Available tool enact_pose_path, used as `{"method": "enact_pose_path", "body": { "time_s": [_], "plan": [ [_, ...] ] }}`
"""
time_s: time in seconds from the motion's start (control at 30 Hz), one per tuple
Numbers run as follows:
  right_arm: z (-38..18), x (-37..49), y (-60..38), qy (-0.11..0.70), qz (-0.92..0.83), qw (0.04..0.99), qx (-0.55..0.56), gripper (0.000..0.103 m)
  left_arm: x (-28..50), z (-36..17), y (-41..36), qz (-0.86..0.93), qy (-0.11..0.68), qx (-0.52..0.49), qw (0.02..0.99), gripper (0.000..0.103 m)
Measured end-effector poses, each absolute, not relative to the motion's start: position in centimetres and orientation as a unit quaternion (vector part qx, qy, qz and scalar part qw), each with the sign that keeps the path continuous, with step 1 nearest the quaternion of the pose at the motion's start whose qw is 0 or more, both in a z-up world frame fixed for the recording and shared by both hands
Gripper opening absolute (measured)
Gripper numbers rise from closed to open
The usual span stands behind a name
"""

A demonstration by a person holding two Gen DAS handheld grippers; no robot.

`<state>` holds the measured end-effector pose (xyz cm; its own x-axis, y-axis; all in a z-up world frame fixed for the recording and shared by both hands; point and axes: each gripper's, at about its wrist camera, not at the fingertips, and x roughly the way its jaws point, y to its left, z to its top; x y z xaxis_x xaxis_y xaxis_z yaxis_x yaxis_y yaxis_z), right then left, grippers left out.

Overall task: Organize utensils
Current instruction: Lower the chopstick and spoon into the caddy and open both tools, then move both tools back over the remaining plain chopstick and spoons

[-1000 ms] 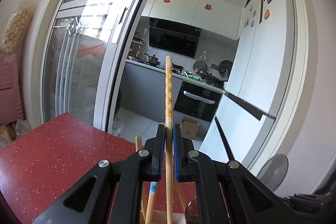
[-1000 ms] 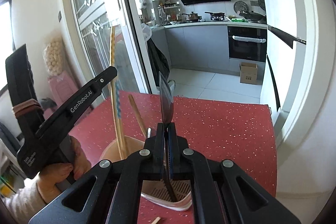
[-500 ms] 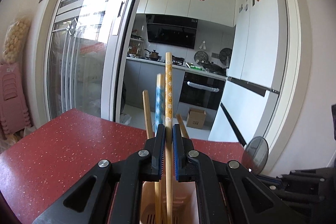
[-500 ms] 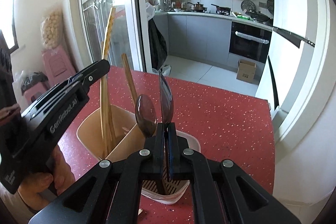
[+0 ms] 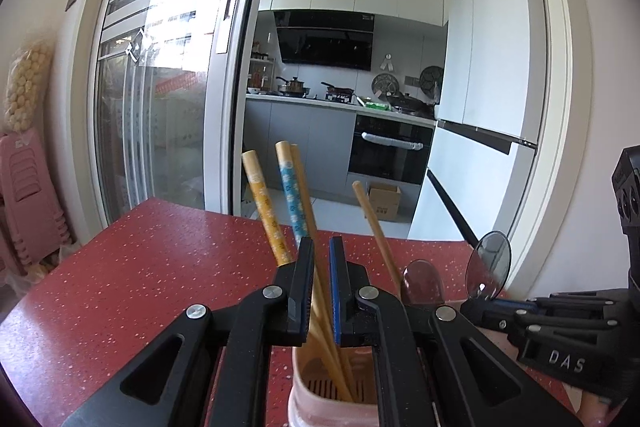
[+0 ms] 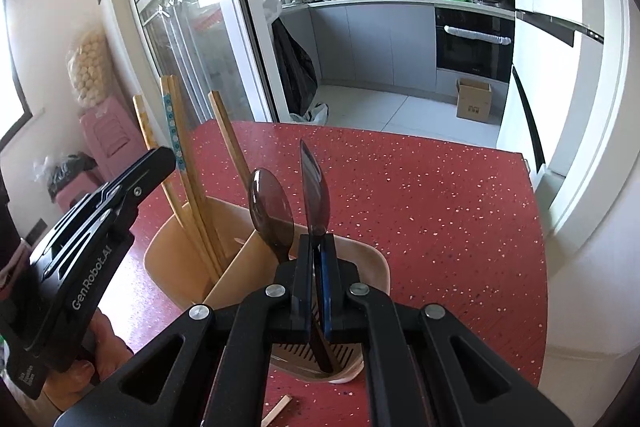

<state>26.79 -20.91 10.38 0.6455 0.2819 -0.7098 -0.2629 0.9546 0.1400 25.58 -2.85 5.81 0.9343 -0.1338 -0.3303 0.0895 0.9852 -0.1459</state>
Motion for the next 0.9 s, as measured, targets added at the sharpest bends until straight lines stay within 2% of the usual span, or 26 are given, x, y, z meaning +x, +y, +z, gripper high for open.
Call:
{"method": "enact_pose_path", "body": {
  "time_s": [0.07,0.13,0.2,0.47,0.6,0.8,0.9],
  "plan": [
    [10.5,26.7,-21.0,0.396,0.15,0.906,0.019,0.009,25.2,6.0,-2.6,-0.056,0.177,-0.06,0.981,0.037],
    [10.6,26.6,-21.1,0.395,0.152,0.906,0.027,0.024,24.7,6.2,-2.4,-0.056,0.182,-0.055,0.98,0.037],
    [10.8,26.2,-21.2,0.392,0.151,0.907,0.032,0.033,24.2,6.4,-2.2,-0.055,0.193,-0.048,0.978,0.037],
    [12.1,23.0,-21.7,0.387,0.141,0.909,0.057,0.051,21.4,6.0,-1.4,-0.067,0.266,-0.01,0.962,0.037],
    [11.9,20.9,-22.4,0.401,0.133,0.902,0.085,0.067,19.3,5.1,-1.1,-0.074,0.298,0.009,0.952,0.037],
    [9.7,17.3,-23.3,0.44,0.121,0.881,0.124,0.072,16.7,2.7,-0.4,-0.086,0.357,0.014,0.93,0.037],
    [8.3,15.8,-23.6,0.456,0.11,0.872,0.14,0.079,15.1,1.2,0.0,-0.083,0.378,0.016,0.922,0.037]
  ]
}}
